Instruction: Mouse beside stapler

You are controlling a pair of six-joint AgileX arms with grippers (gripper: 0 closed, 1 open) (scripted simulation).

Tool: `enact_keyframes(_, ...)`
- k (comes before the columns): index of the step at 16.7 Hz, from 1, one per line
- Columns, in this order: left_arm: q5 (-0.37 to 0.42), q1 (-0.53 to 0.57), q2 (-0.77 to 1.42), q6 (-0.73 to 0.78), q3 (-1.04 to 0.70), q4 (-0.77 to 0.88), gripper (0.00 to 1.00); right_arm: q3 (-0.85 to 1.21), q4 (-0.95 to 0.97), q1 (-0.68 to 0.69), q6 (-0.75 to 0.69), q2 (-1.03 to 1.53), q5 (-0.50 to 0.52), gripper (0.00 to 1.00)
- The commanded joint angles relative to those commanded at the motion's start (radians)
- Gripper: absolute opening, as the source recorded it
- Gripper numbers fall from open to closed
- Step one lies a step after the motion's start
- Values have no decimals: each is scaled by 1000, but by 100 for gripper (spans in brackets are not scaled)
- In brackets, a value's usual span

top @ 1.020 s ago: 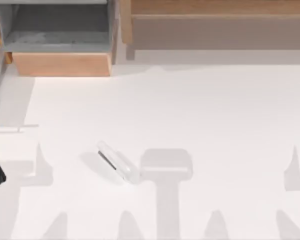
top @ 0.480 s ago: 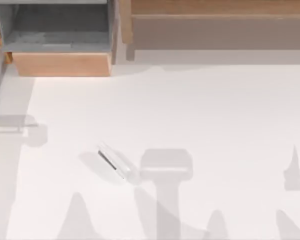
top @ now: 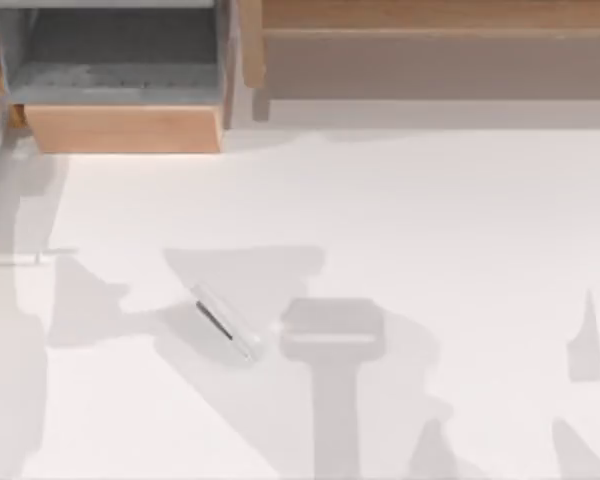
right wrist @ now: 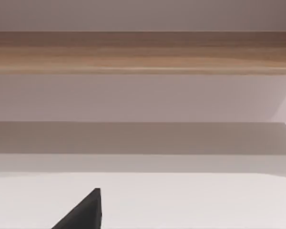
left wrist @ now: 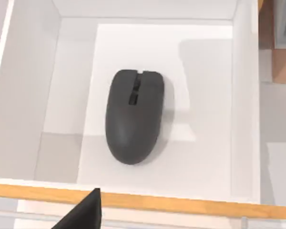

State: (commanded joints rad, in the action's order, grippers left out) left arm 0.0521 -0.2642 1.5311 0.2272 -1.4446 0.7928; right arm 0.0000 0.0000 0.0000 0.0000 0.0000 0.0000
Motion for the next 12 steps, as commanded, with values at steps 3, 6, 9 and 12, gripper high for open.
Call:
enact_keyframes(3, -2, -37, 309, 43, -283, 157, 100, 0, 0, 0, 0, 0, 0, 100)
enact_keyframes(6, -6, -64, 589, 82, -542, 298, 100, 0, 0, 0, 0, 0, 0, 100)
enact_keyframes(9, -8, -79, 822, 115, -762, 415, 100, 0, 0, 0, 0, 0, 0, 100)
enact_keyframes(12, -9, -78, 991, 140, -929, 499, 100, 0, 0, 0, 0, 0, 0, 100)
